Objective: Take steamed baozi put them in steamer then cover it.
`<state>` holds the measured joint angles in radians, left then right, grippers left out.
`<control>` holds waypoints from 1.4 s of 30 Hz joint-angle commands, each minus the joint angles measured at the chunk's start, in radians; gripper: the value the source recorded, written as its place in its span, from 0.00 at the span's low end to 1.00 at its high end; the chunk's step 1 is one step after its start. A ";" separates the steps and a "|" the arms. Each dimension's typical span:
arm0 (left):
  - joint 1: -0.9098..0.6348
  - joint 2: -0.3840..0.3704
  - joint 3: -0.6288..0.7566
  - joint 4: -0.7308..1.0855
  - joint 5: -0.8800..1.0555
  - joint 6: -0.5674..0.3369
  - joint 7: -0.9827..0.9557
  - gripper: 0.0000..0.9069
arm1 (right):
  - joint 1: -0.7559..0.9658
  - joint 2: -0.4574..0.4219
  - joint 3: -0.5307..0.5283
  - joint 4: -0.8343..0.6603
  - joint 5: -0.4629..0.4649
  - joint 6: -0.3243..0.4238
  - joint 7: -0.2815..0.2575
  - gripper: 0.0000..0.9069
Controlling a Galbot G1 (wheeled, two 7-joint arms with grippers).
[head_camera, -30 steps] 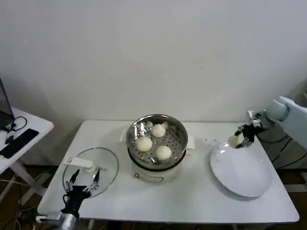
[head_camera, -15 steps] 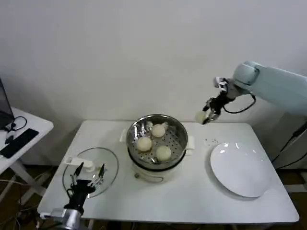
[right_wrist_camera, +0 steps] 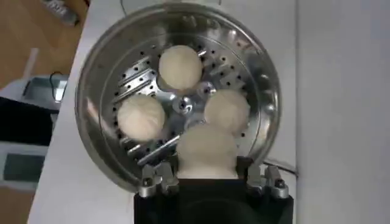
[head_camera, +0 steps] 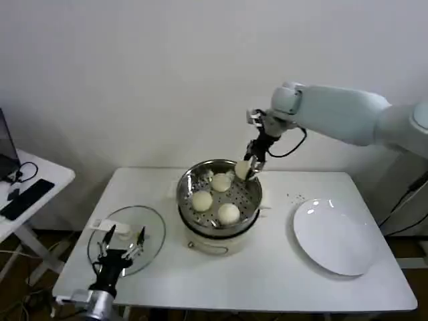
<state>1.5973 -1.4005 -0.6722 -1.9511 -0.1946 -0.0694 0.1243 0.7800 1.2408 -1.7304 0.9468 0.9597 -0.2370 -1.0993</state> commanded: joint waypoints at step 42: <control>-0.012 0.003 -0.010 0.048 -0.014 -0.005 -0.004 1.00 | -0.158 0.099 -0.015 -0.097 -0.138 0.028 0.005 1.00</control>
<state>1.5865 -1.3967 -0.6807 -1.9039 -0.2089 -0.0744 0.1208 0.6279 1.3381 -1.7464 0.8544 0.8324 -0.2138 -1.0954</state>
